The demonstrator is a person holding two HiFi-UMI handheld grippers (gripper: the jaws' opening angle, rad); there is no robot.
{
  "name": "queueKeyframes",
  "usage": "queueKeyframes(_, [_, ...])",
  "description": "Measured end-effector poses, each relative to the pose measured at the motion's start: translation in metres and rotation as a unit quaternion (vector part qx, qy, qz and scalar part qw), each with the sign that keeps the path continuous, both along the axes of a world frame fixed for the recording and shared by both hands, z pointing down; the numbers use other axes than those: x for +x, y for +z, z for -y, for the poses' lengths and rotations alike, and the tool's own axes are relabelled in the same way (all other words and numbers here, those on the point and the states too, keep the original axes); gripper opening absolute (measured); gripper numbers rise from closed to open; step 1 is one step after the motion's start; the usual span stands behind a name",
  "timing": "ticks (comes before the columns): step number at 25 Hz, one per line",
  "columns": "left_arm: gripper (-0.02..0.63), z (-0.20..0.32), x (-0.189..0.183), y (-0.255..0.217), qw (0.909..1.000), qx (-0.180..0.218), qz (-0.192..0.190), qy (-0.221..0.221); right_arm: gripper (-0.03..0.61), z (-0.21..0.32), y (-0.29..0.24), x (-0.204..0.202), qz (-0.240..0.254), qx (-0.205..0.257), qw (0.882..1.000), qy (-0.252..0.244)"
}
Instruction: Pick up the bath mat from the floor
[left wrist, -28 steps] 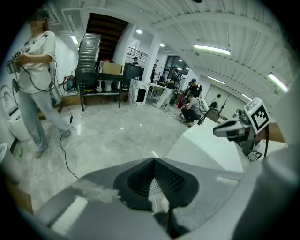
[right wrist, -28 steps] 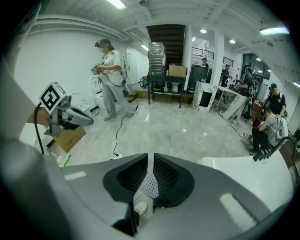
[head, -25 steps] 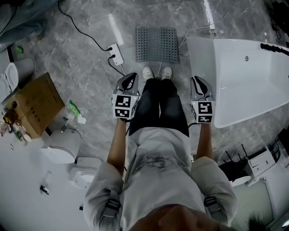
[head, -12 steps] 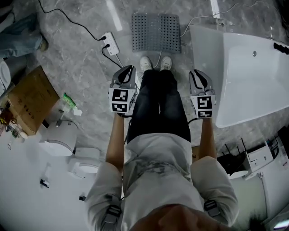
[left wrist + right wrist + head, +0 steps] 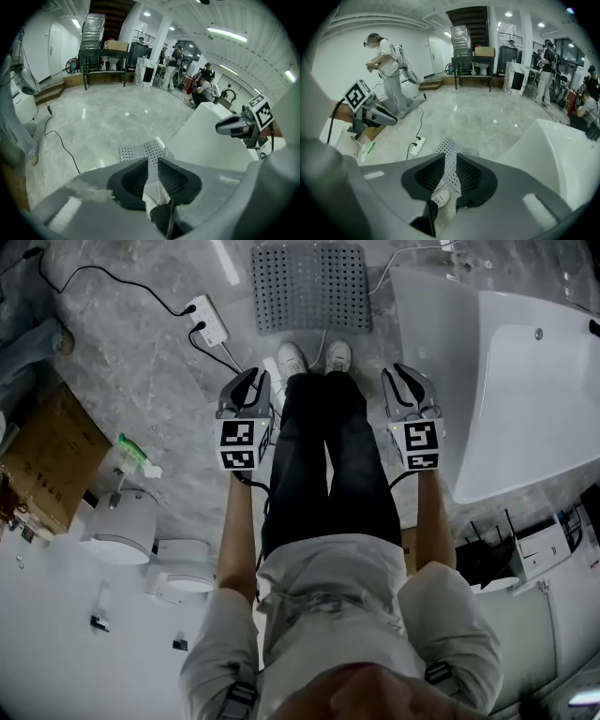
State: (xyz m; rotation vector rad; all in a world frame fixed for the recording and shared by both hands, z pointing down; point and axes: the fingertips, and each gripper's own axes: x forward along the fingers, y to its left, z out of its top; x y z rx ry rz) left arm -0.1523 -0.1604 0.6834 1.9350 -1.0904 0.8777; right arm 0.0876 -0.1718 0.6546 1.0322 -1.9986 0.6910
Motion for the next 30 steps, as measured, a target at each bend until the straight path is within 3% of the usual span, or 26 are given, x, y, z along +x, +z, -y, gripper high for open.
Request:
queueKeyframes(14, [0.091, -0.002, -0.002, 0.115, 0.9996, -0.029, -0.001, -0.002, 0.126, -0.002, 0.125, 0.019, -0.024, -0.031, 0.999, 0.001])
queueKeyframes(30, [0.118, 0.009, -0.030, 0.236, 0.9984, -0.051, 0.025, 0.000, 0.147, -0.007, 0.237, 0.027, -0.053, -0.063, 0.997, 0.013])
